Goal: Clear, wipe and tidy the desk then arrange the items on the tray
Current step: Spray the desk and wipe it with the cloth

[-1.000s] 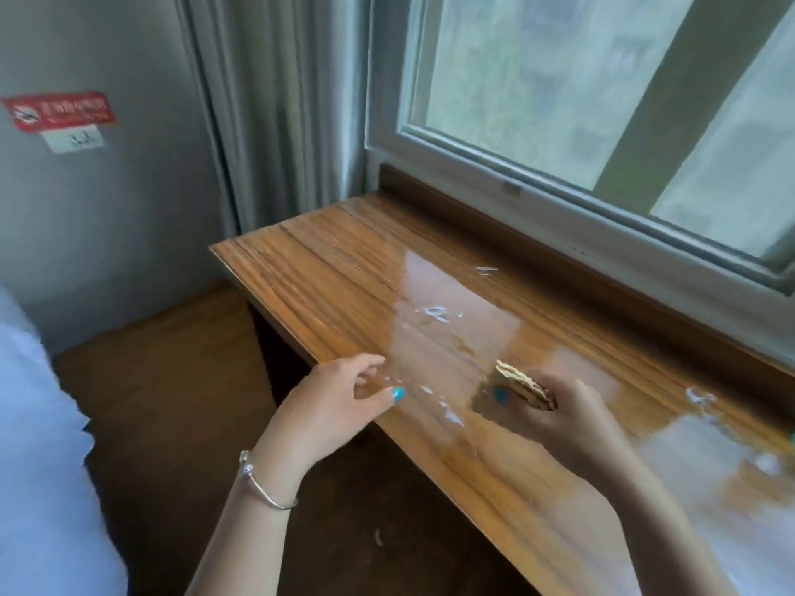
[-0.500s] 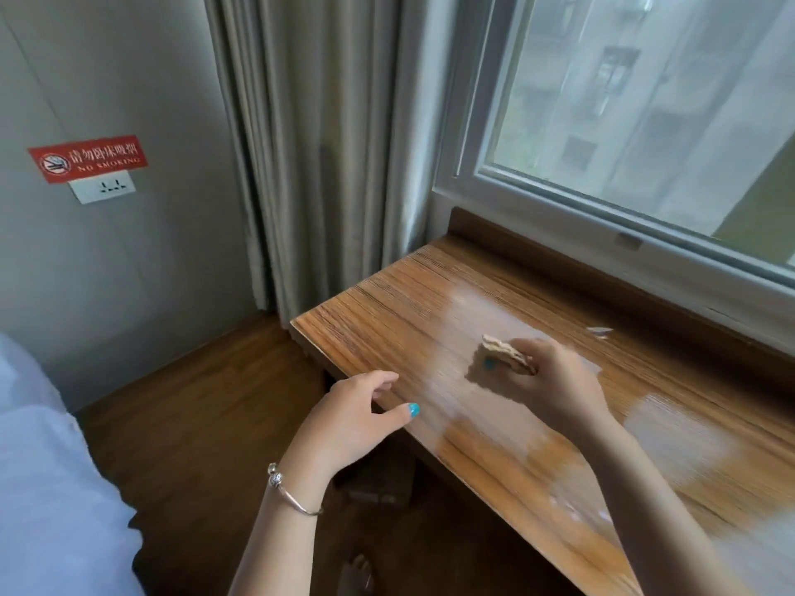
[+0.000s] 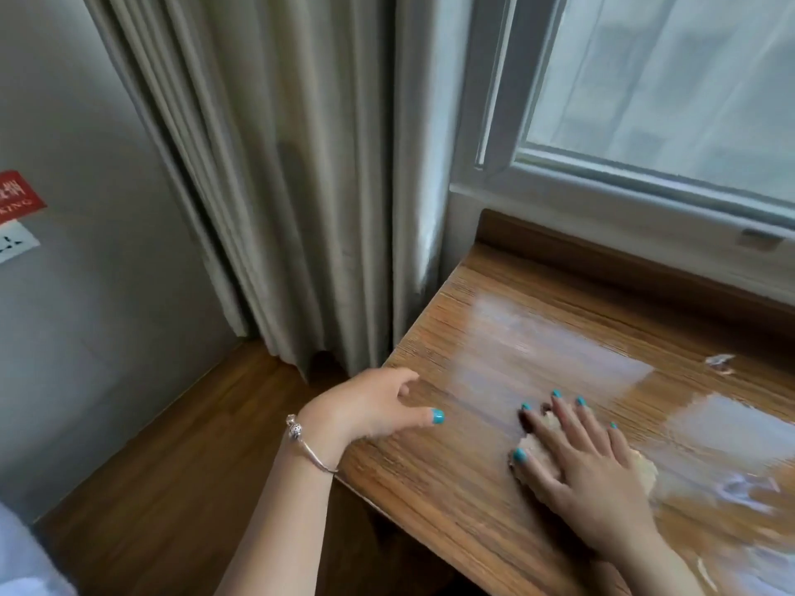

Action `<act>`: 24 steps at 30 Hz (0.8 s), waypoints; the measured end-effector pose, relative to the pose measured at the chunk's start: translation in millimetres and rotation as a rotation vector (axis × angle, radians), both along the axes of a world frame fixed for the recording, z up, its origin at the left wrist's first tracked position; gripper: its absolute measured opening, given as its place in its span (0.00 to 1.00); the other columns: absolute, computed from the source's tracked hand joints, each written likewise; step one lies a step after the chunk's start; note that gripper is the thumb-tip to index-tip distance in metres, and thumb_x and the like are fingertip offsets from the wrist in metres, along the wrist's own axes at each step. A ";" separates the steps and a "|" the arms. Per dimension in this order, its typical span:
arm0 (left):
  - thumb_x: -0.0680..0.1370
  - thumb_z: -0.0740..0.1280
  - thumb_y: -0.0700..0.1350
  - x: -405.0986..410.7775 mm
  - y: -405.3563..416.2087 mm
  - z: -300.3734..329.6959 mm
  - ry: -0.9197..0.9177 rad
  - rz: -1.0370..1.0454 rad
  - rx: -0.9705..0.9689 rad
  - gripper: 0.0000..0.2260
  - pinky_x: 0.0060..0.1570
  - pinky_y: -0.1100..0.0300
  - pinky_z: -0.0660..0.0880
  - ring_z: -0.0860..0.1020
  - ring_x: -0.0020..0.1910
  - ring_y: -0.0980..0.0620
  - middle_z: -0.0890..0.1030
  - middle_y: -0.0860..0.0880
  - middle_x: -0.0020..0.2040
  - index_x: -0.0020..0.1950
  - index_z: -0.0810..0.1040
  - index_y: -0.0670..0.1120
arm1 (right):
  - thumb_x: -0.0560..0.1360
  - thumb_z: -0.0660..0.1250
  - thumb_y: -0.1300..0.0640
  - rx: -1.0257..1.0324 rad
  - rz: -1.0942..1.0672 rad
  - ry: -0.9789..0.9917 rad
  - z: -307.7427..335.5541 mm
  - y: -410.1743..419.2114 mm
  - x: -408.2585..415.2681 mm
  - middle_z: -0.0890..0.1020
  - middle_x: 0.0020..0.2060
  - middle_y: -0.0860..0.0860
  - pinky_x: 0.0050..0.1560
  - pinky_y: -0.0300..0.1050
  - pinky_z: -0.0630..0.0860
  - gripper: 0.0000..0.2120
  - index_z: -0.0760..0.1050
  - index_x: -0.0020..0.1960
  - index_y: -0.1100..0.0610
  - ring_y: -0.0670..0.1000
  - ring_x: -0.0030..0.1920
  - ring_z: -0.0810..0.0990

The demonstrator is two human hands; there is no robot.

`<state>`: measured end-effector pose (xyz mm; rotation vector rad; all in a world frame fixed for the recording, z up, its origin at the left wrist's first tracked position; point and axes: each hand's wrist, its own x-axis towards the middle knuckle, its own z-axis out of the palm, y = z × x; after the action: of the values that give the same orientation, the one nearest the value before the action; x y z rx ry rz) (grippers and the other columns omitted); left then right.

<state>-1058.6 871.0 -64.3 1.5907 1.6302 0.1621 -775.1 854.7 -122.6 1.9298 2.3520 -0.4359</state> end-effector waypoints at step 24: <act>0.76 0.66 0.62 -106.2 207.3 -19.4 -0.050 -0.916 0.046 0.34 0.62 0.58 0.69 0.67 0.71 0.50 0.63 0.52 0.75 0.77 0.59 0.53 | 0.72 0.27 0.33 0.056 -1.096 -0.253 -28.6 18.0 -239.8 0.33 0.76 0.47 0.70 0.56 0.24 0.37 0.41 0.77 0.47 0.51 0.77 0.31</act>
<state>-1164.8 1078.3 -83.6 2.1790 0.7336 -0.2439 -1014.9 872.7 -151.2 2.9154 0.9880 -0.1302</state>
